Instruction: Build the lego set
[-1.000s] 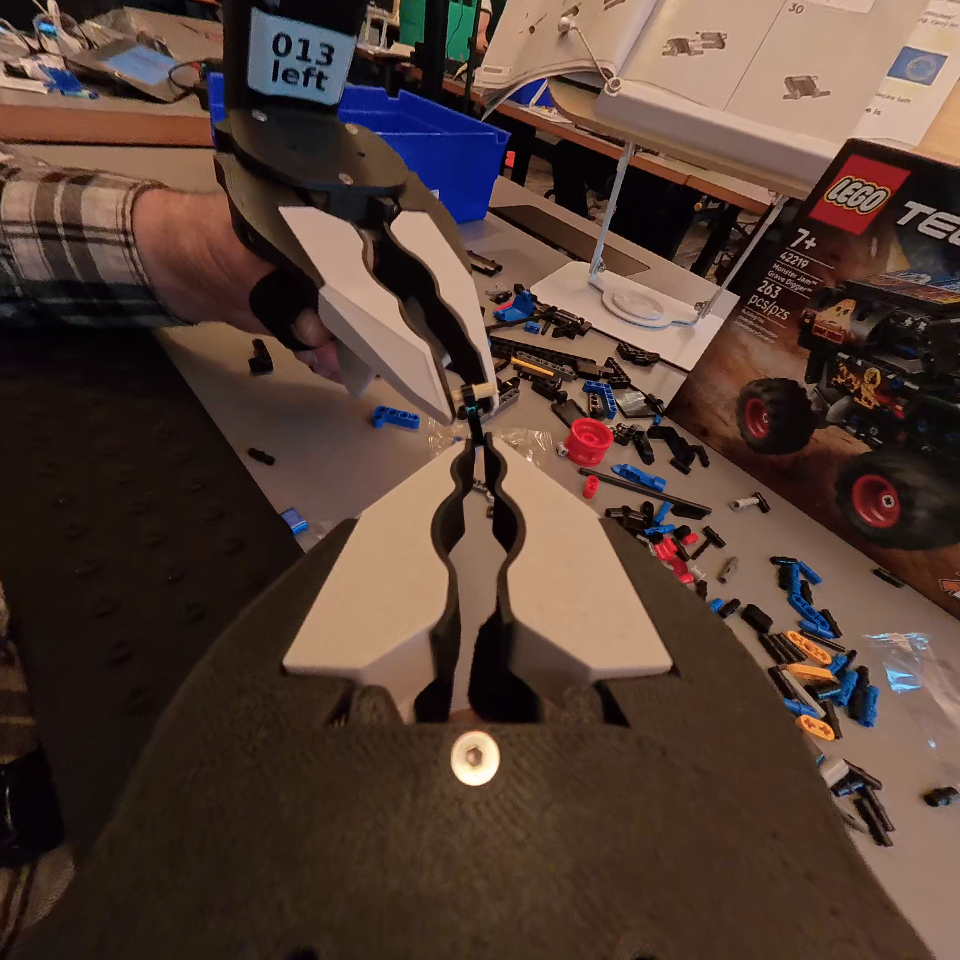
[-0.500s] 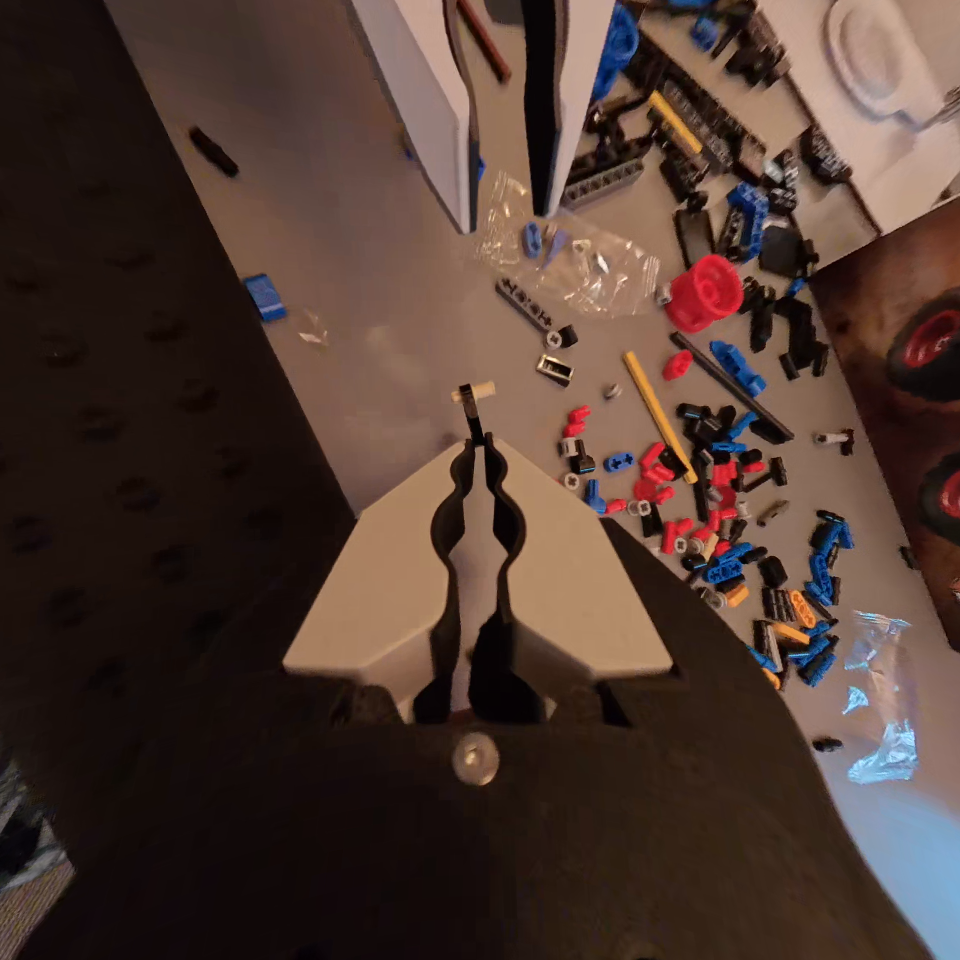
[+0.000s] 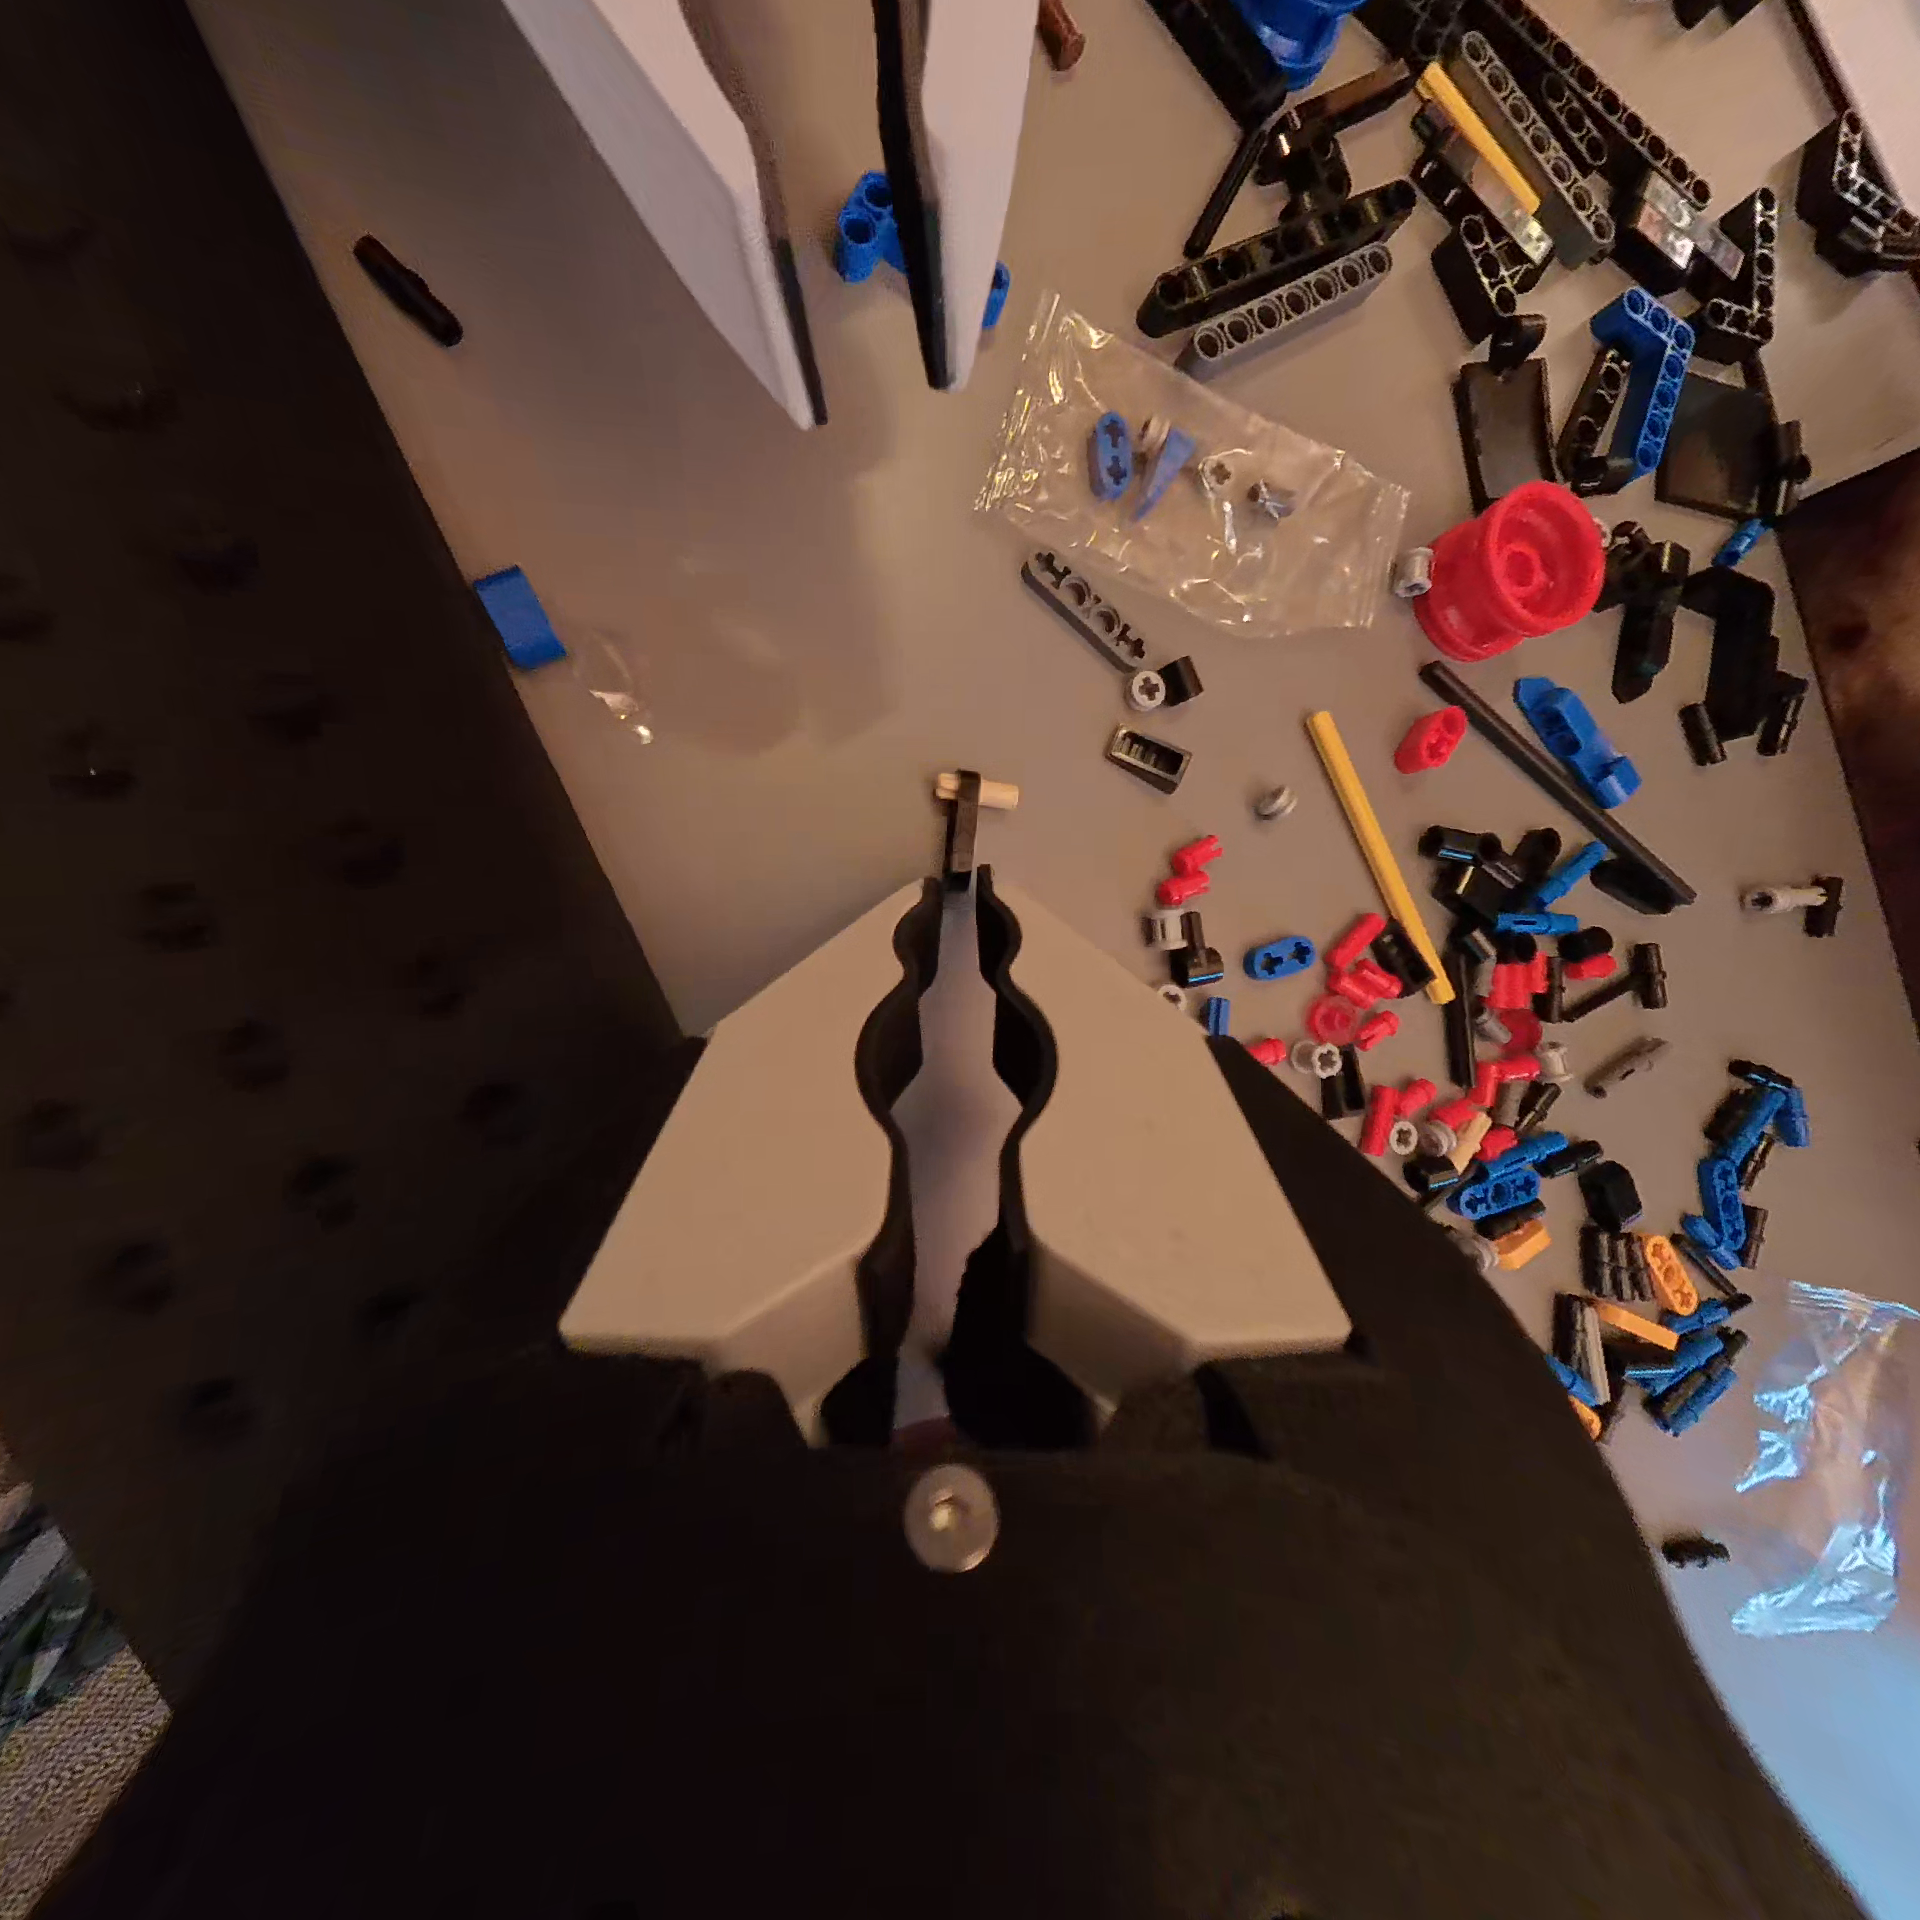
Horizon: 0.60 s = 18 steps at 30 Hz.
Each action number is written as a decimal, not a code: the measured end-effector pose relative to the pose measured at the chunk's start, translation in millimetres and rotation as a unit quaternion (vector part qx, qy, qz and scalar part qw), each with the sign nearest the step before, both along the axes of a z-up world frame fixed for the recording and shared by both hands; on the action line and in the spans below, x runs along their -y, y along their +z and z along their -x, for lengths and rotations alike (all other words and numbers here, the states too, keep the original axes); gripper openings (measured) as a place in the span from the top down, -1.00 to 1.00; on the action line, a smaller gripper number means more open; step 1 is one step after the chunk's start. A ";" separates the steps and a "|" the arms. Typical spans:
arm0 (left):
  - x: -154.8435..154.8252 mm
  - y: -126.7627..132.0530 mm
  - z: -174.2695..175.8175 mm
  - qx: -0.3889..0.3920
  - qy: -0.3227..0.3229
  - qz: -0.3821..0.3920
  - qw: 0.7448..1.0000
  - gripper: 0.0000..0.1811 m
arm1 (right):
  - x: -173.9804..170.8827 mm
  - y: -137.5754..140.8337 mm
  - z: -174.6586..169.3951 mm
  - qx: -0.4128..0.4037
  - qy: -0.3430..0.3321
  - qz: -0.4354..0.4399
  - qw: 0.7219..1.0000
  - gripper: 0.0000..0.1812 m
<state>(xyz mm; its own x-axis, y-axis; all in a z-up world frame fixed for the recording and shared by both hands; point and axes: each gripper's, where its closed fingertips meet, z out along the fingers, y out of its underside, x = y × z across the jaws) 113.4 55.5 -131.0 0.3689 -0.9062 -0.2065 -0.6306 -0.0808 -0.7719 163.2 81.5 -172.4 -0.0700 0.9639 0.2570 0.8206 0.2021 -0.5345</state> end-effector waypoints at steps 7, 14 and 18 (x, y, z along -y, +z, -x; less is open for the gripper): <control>3.4 -5.6 0.9 -0.018 -0.001 -0.011 1.000 0.85 | 0.3 14.1 -0.6 -0.028 0.001 0.018 0.999 0.88; 7.5 -0.8 -4.4 -0.010 -0.007 -0.034 0.999 0.87 | -28.8 45.6 4.5 -0.131 -0.041 -0.003 0.991 0.89; 11.0 0.0 -14.4 -0.011 -0.016 -0.051 0.999 0.87 | -53.0 61.8 10.8 -0.209 -0.084 -0.022 0.974 0.93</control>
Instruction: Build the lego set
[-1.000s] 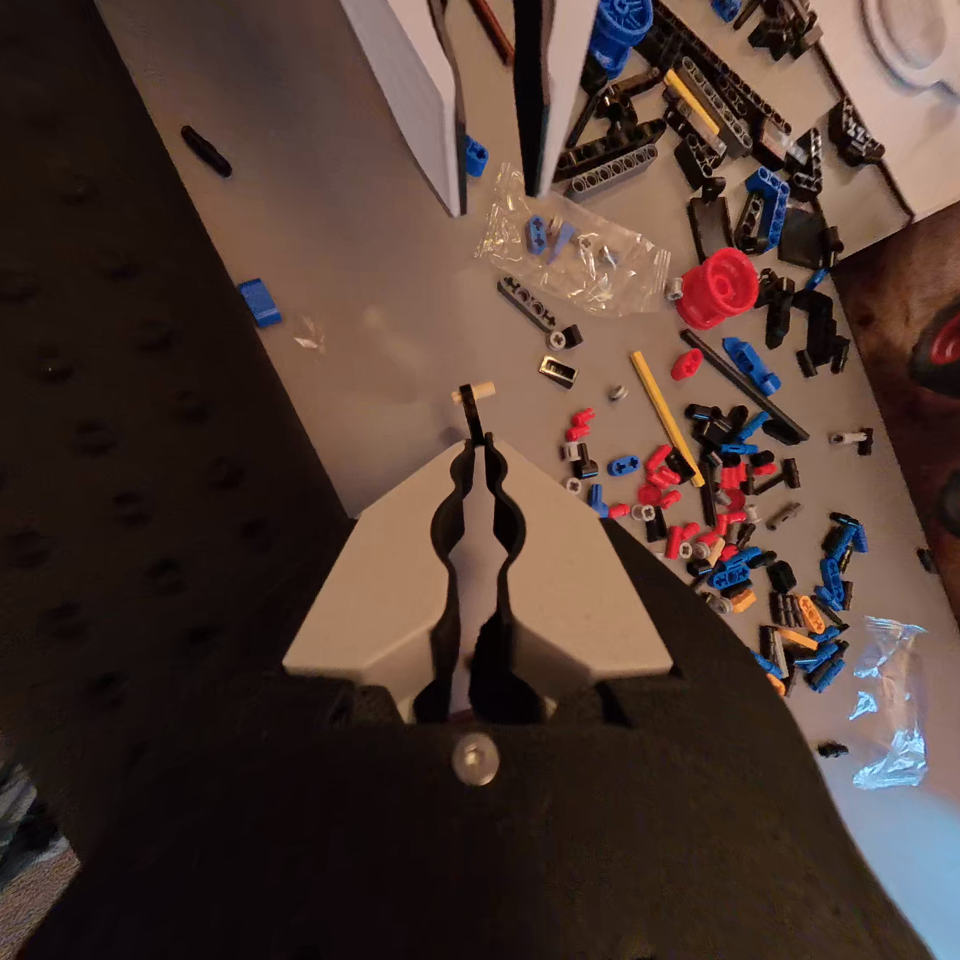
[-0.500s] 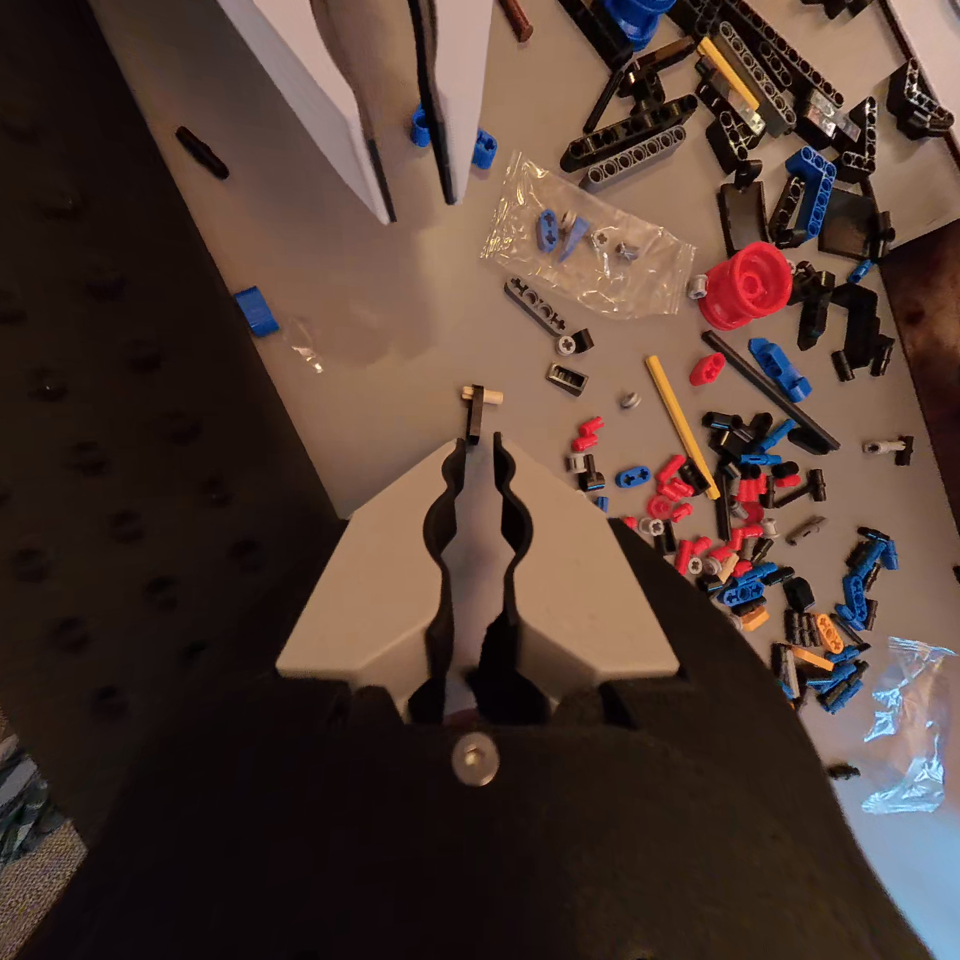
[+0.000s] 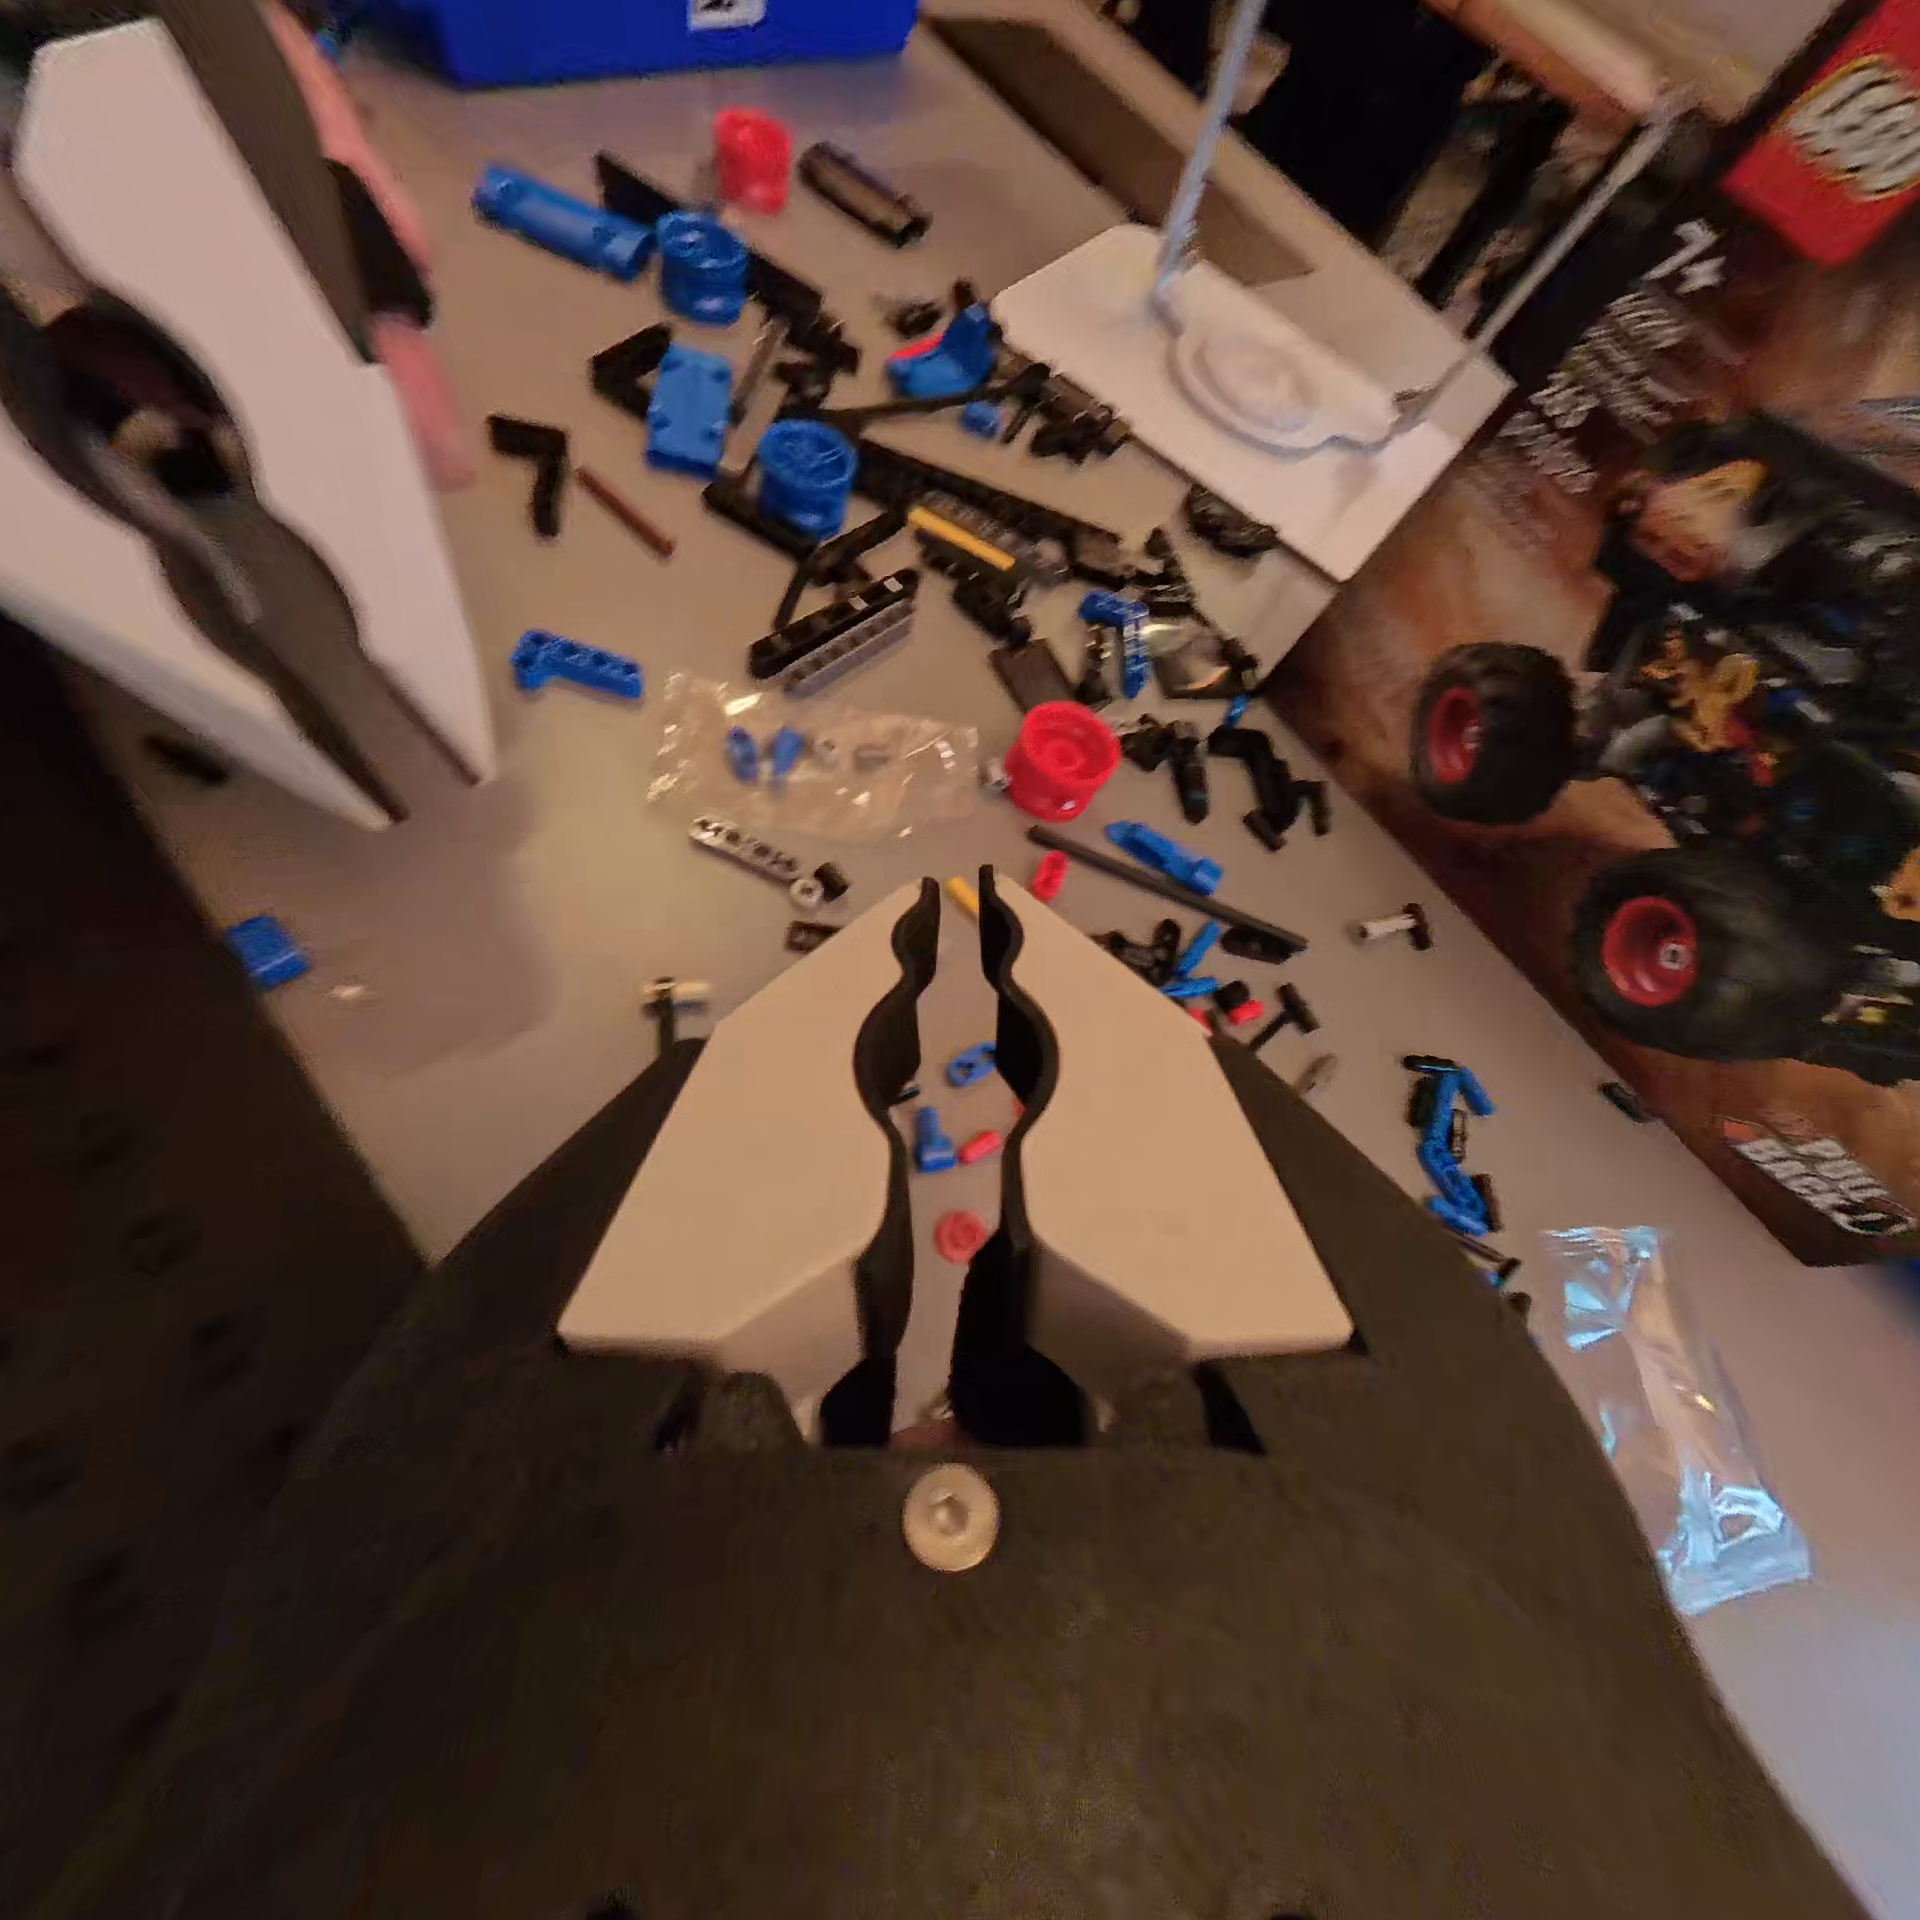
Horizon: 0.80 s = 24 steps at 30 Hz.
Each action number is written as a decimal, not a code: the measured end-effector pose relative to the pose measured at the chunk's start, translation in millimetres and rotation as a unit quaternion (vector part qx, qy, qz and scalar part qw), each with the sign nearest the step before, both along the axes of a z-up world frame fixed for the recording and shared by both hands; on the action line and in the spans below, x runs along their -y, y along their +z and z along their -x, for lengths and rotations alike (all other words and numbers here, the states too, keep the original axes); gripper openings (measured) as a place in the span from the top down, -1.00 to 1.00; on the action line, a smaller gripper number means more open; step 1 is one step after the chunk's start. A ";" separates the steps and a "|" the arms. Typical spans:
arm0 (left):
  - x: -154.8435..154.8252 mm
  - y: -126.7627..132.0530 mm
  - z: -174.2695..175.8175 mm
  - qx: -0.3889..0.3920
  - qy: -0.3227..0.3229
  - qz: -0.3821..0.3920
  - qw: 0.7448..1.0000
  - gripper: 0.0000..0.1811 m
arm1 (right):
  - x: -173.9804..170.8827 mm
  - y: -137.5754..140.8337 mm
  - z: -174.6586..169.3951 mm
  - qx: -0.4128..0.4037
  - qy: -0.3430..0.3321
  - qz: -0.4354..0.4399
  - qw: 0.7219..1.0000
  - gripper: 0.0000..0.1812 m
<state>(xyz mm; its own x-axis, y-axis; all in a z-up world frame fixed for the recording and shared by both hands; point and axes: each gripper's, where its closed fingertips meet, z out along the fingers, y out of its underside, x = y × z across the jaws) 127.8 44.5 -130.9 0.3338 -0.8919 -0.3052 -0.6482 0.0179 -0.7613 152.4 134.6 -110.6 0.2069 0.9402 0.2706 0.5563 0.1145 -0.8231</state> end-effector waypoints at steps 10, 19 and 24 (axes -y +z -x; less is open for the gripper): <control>10.0 0.9 -18.2 0.004 -0.032 -0.016 0.999 0.85 | -16.6 -13.5 6.7 0.022 -0.027 -0.147 0.989 0.97; 12.7 3.8 -24.1 0.011 -0.041 -0.024 0.999 0.86 | -14.7 -10.9 9.4 -0.002 -0.015 -0.138 0.990 0.98; 17.7 4.8 -30.9 0.009 -0.054 -0.034 0.998 0.87 | -15.3 -12.8 10.0 0.003 -0.014 -0.143 0.990 0.98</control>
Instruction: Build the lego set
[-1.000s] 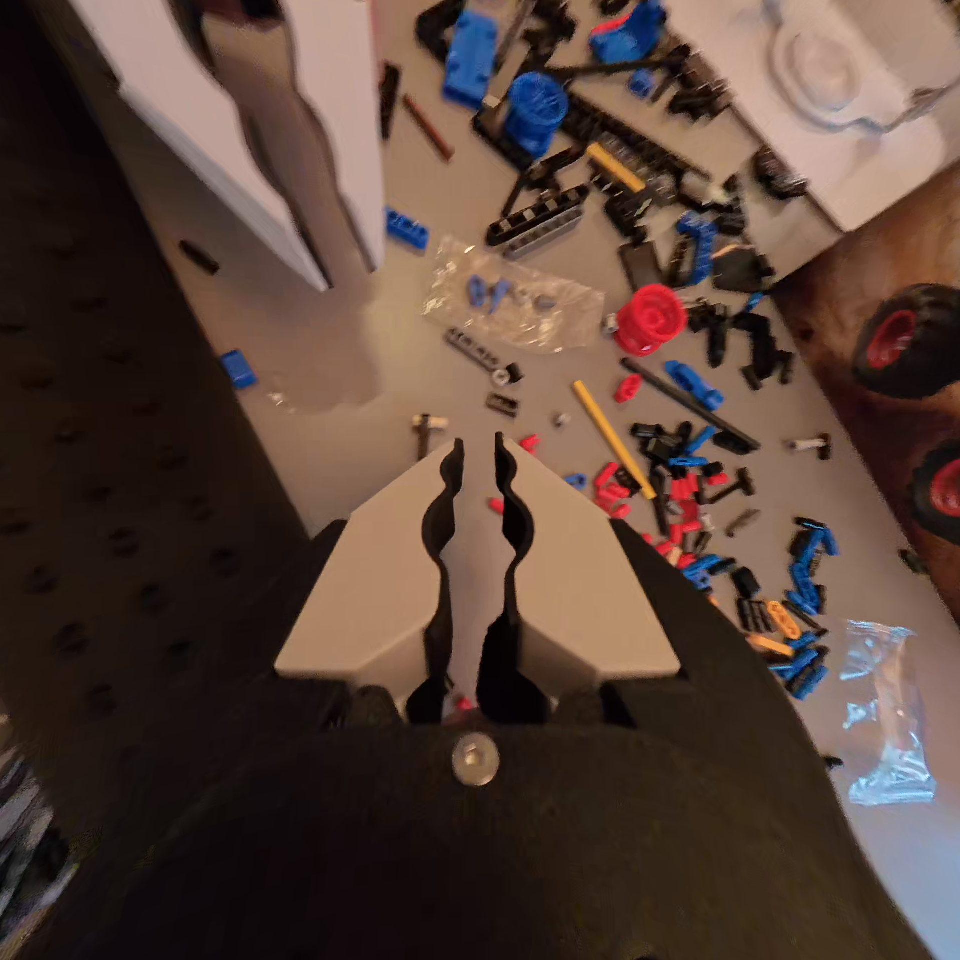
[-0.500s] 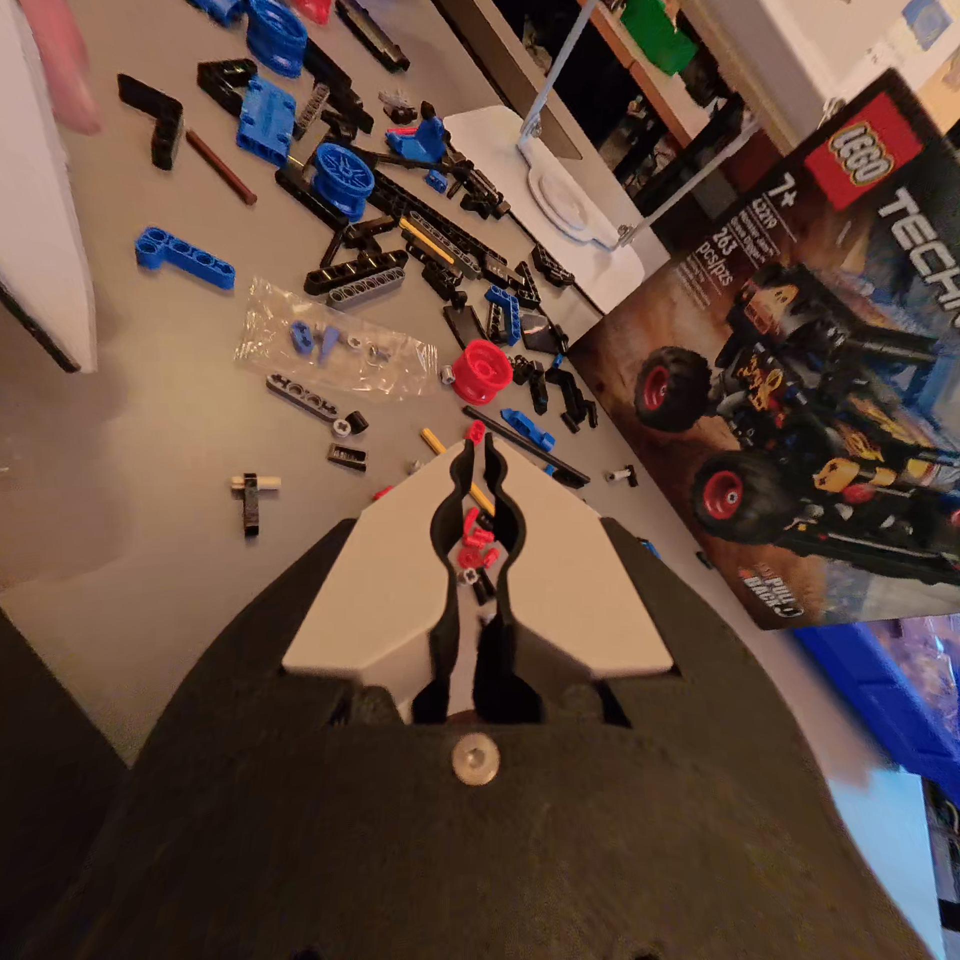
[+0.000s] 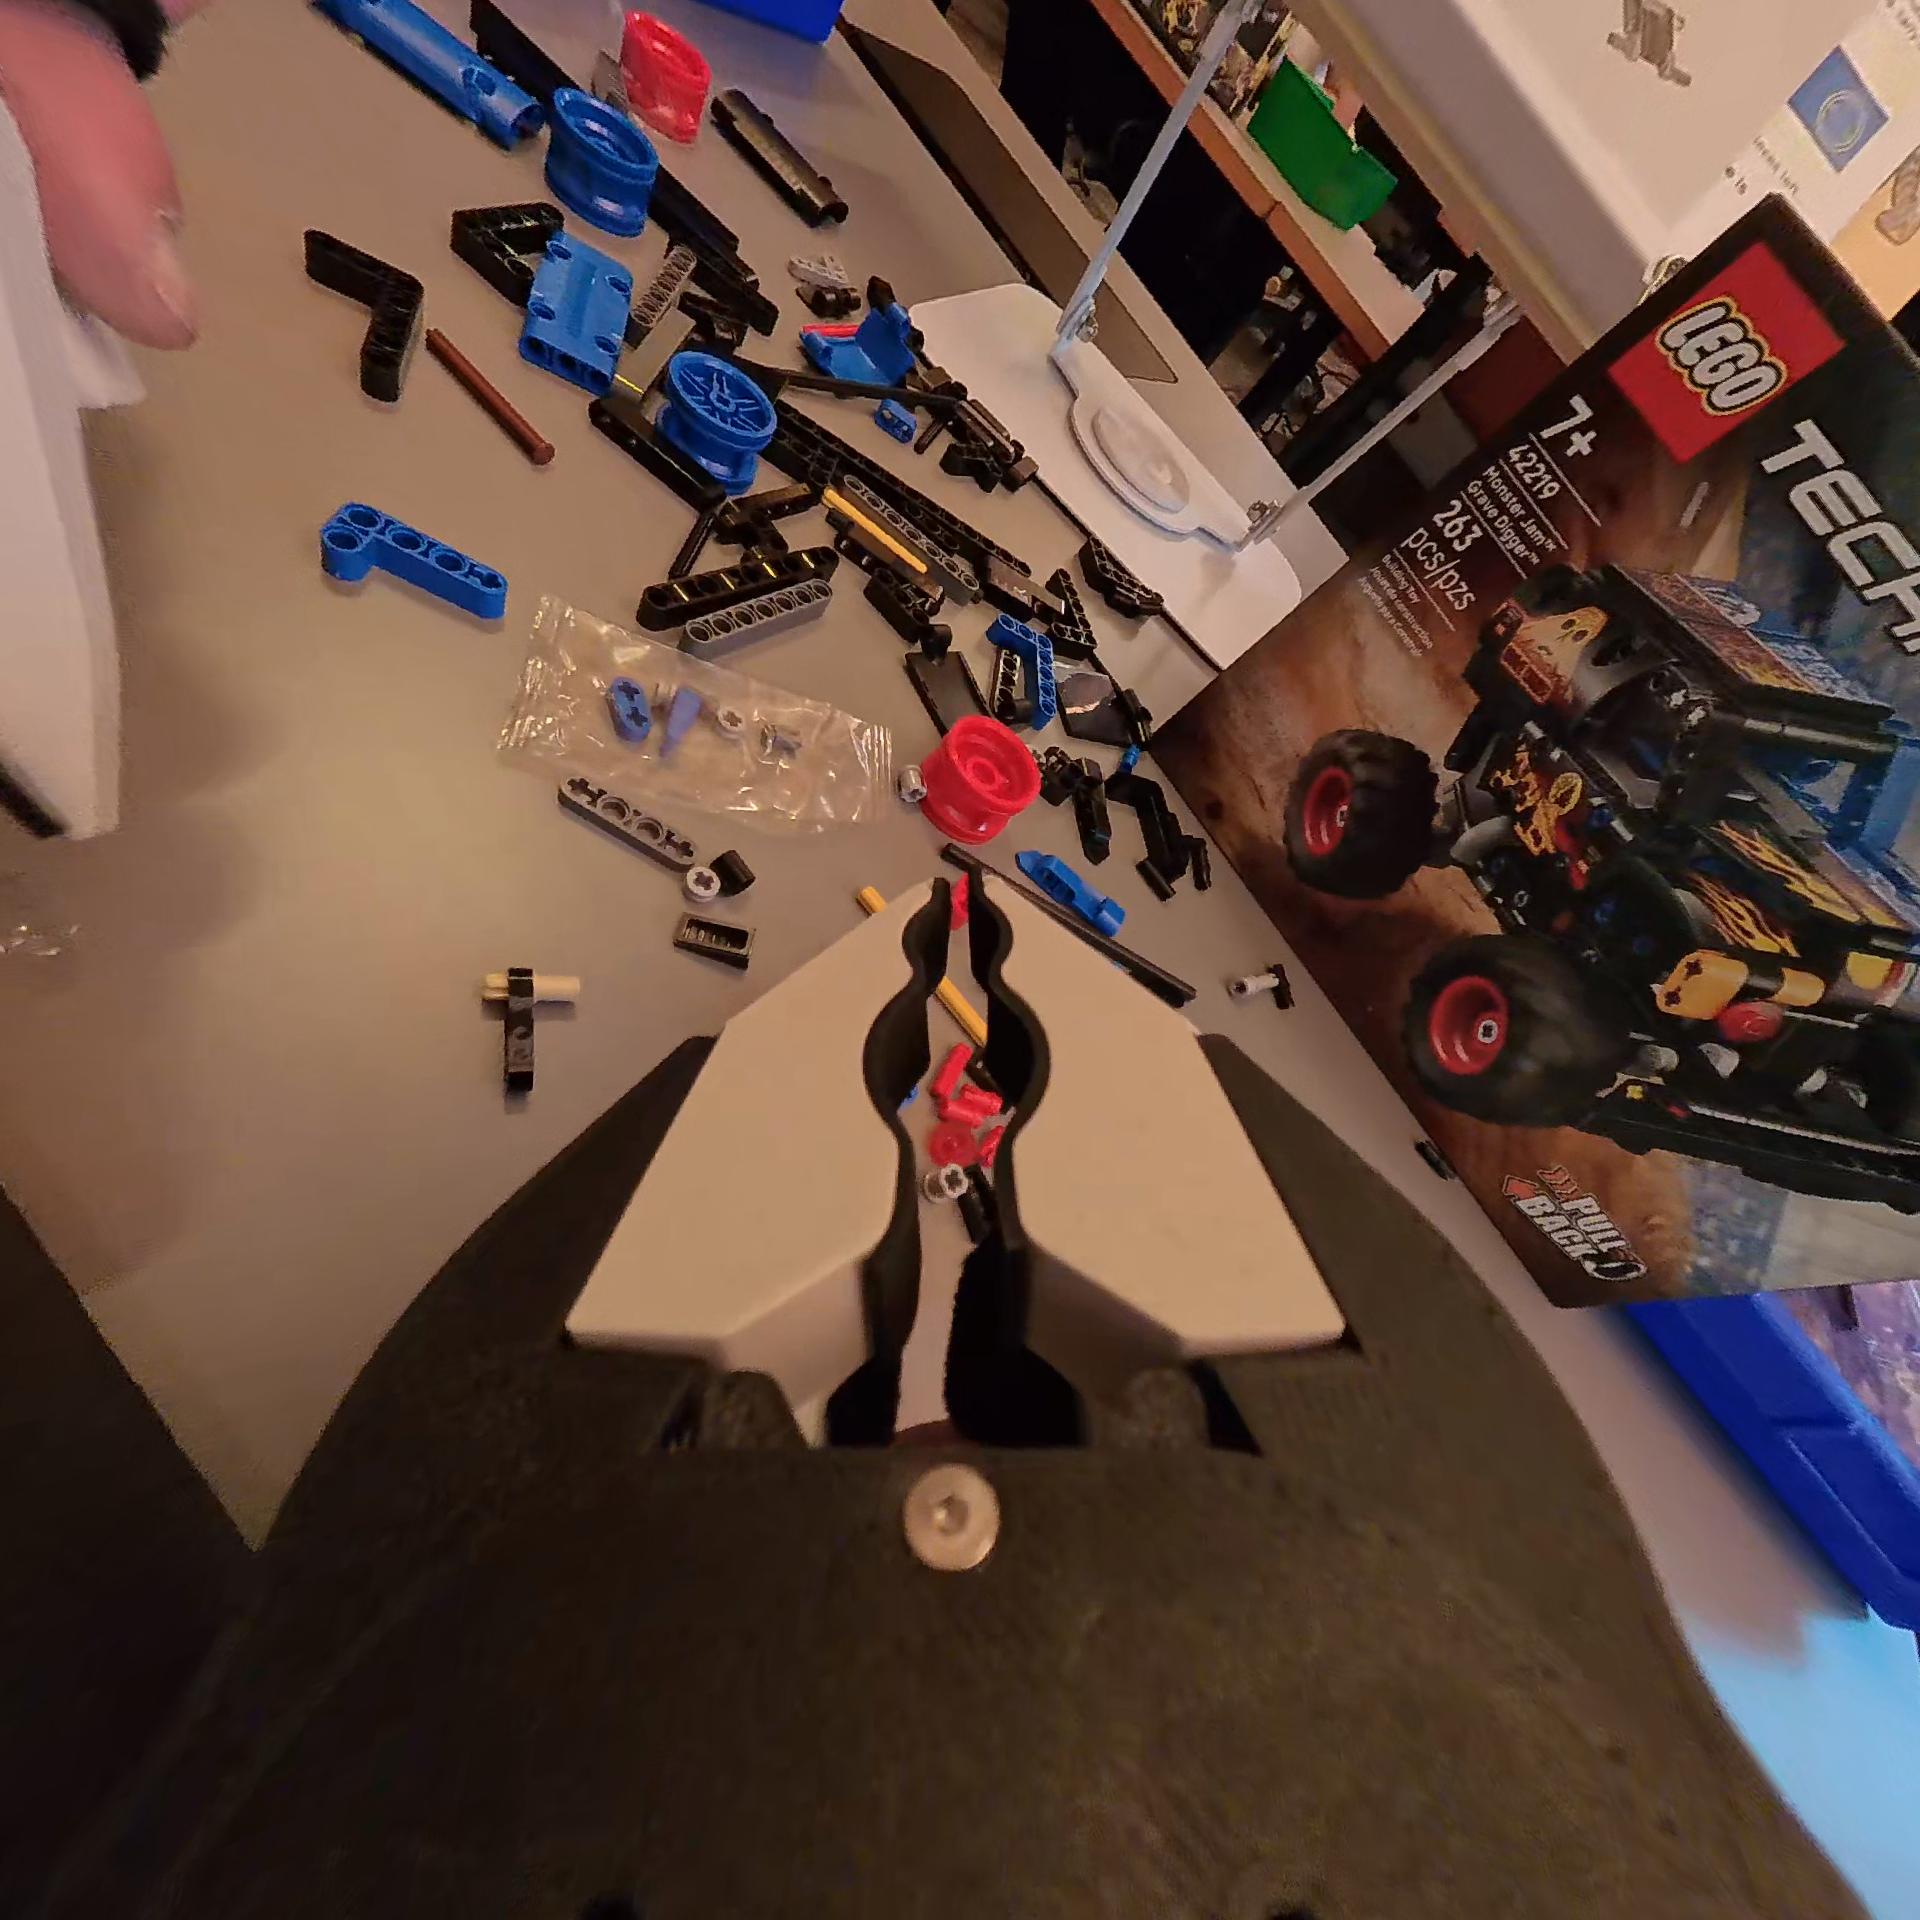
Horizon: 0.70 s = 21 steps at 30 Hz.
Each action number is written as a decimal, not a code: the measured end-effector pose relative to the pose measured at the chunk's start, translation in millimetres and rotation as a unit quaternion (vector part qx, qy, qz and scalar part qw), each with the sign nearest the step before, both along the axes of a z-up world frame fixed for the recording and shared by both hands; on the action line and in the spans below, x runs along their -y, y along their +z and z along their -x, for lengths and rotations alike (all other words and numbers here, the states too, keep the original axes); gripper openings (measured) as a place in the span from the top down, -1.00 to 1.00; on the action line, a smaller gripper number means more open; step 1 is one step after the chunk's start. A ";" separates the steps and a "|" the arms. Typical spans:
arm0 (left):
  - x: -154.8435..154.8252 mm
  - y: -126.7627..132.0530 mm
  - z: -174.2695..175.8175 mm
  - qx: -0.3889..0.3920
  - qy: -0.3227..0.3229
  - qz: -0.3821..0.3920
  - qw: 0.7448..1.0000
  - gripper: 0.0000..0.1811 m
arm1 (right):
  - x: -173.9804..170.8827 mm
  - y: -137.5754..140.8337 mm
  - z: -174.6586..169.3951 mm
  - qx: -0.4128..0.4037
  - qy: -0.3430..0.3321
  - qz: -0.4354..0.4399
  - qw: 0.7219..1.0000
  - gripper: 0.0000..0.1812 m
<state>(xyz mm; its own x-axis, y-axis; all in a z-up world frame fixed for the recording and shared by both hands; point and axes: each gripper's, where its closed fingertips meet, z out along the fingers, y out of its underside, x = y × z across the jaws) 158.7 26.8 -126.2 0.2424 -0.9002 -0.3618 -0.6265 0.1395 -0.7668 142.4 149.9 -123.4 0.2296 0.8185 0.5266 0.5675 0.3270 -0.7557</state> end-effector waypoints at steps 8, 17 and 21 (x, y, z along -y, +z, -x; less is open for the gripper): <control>4.0 -2.5 -7.3 -0.012 -0.009 -0.018 1.000 0.88 | -2.4 2.6 -0.4 -0.012 0.000 0.005 1.000 0.98; 0.1 1.0 -7.5 0.003 -0.002 -0.017 1.000 0.89 | -3.3 5.0 -2.4 -0.018 -0.002 0.005 1.000 0.99; 2.0 -0.2 -9.9 -0.002 -0.008 -0.021 1.000 0.89 | -4.9 6.9 -3.6 -0.023 -0.005 0.005 1.000 0.98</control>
